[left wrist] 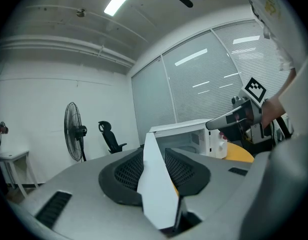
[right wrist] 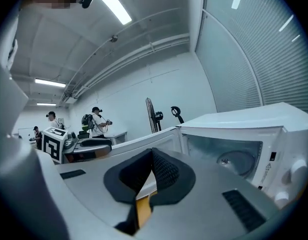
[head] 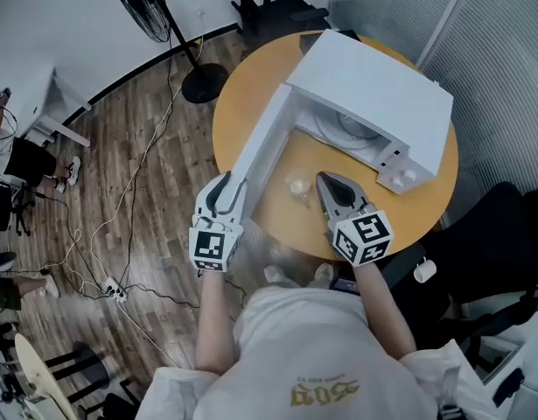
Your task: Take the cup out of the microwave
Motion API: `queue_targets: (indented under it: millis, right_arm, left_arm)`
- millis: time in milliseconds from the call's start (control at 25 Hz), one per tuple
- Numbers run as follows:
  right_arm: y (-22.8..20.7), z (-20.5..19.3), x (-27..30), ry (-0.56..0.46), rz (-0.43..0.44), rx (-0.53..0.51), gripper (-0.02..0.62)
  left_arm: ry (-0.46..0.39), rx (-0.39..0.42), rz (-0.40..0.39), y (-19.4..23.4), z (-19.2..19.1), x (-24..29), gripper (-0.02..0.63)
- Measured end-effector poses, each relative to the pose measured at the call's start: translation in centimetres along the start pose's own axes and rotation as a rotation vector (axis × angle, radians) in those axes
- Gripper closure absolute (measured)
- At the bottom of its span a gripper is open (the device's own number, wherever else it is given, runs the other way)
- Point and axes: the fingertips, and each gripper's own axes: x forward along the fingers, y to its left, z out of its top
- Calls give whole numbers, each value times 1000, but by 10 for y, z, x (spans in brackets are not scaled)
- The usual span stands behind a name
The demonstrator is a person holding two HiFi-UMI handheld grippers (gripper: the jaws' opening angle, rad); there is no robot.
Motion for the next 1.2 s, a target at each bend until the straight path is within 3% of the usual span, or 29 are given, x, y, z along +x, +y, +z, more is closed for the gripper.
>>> queue_targets:
  millis: [1200]
  right_arm:
    - [-10, -11, -1, 31, -49, -11, 584]
  left_arm:
    - [-11, -8, 2, -1, 2, 0, 460]
